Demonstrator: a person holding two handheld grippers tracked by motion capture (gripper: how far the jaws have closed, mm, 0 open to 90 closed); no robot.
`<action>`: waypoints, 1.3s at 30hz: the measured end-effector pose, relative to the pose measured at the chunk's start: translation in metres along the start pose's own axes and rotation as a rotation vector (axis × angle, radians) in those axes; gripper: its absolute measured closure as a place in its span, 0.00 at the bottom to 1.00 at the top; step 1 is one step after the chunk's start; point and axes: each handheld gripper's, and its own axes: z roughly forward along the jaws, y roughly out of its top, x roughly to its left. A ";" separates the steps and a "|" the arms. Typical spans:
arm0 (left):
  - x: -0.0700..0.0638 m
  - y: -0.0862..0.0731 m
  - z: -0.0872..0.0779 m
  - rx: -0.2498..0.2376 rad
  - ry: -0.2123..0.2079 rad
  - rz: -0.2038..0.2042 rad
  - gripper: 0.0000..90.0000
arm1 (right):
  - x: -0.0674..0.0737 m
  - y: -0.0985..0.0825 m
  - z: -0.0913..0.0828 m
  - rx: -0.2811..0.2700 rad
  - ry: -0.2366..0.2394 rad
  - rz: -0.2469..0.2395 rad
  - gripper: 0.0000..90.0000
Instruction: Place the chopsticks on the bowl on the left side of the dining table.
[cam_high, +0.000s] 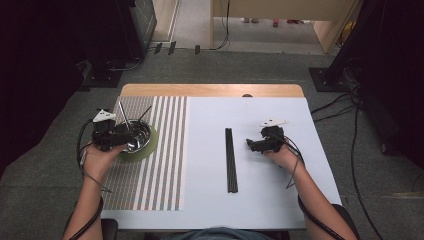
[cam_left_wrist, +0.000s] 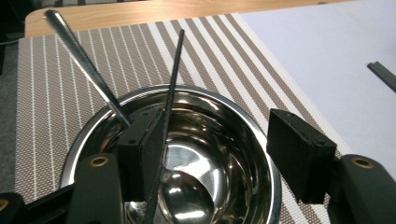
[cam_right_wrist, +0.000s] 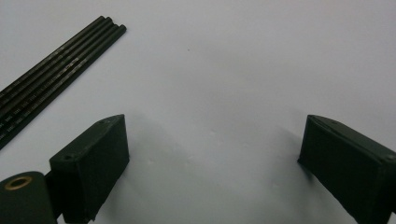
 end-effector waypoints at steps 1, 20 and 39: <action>-0.002 0.000 0.000 0.002 -0.001 0.004 0.41 | 0.000 0.000 0.000 0.000 0.000 -0.001 0.09; -0.032 0.014 0.000 0.007 -0.043 0.066 0.53 | 0.000 0.000 0.000 0.001 0.000 0.001 0.08; -0.058 0.019 0.009 0.003 -0.066 0.088 0.49 | 0.000 0.000 0.000 0.001 0.000 0.000 0.08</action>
